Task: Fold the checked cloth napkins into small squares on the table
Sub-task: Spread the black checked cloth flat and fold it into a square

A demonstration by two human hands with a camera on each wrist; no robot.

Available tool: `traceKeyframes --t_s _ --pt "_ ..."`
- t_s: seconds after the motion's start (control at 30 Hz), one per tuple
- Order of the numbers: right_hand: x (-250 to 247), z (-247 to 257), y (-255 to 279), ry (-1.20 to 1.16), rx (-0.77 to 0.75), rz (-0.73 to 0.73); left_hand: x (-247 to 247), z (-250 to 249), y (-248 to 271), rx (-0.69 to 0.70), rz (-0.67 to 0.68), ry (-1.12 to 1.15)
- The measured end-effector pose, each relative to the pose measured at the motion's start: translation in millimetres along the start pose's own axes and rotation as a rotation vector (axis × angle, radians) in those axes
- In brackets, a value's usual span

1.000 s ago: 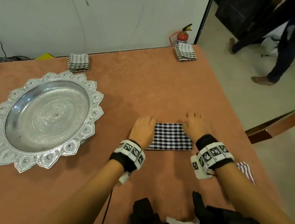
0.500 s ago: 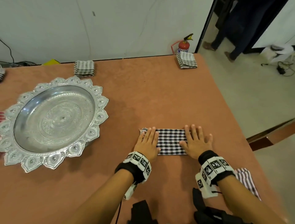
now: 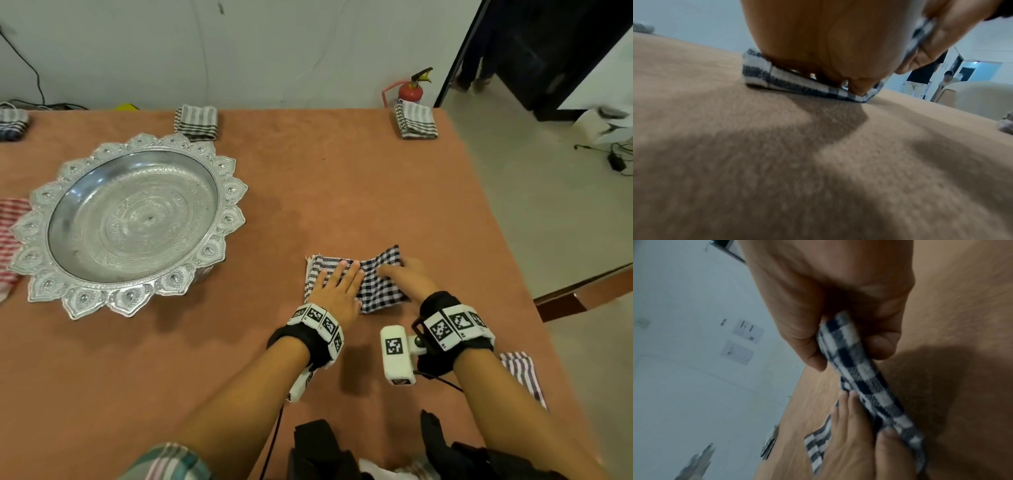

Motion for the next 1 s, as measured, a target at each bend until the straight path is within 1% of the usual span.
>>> traceKeyframes --t_s 0.13,0.17,0.27,0.3,0.33,0.4,0.5,0.6,0.67,0.73,0.77,0.8,0.83,0.87,0.9,0.93,0.97,1.0 --pt "30 23 7 0.107 -0.092 0.009 -11 2 2 0.059 0.008 0.04" --pt "37 28 8 0.151 -0.112 -0.006 -20 5 6 0.066 -0.044 0.061" --pt "54 38 9 0.282 -0.18 -0.04 -50 20 37 0.027 -0.307 0.127" --pt "61 40 10 0.341 -0.2 -0.046 -55 26 50 0.004 -0.375 0.151" --pt "71 41 10 0.401 -0.218 -0.05 -56 33 63 -0.027 -0.423 0.184" --pt "87 41 13 0.536 -0.237 -0.069 -55 45 83 -0.084 -0.469 0.247" --pt "107 40 17 0.639 -0.277 -0.077 -49 55 99 -0.127 -0.473 0.293" --pt "119 36 23 0.631 -0.315 -0.043 -45 58 108 -0.146 -0.471 0.309" --pt "121 34 26 0.623 -0.341 -0.012 -46 59 110 -0.157 -0.492 0.317" --pt "117 30 25 0.547 -0.339 0.047 -51 55 108 -0.152 -0.516 0.317" --pt "112 28 25 0.459 -0.338 0.078 -54 52 105 -0.143 -0.522 0.306" --pt "102 27 24 0.363 -0.347 0.072 -57 47 101 -0.127 -0.519 0.289" --pt "88 27 25 0.273 -0.375 0.03 -60 41 95 -0.108 -0.504 0.266" --pt "73 28 28 0.234 -0.425 -0.05 -62 35 87 -0.087 -0.475 0.229" --pt "59 31 31 0.253 -0.486 -0.147 -62 28 79 -0.068 -0.436 0.177" --pt "52 34 33 0.351 -0.536 -0.227 -60 23 70 -0.056 -0.386 0.116" --pt "52 34 33 0.515 -0.564 -0.263 -56 21 61 -0.052 -0.328 0.061" --pt "61 31 31 0.716 -0.564 -0.247 -50 21 54 -0.056 -0.268 0.019"
Point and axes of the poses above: each hand's wrist, its own y-axis away from the middle knuckle, its own x-axis out of the palm, z = x × y, the point moved 9 cm from there along -y, towards the middle knuckle, and after that the axes turned 11 degrees about x, right-handed, at the moved point
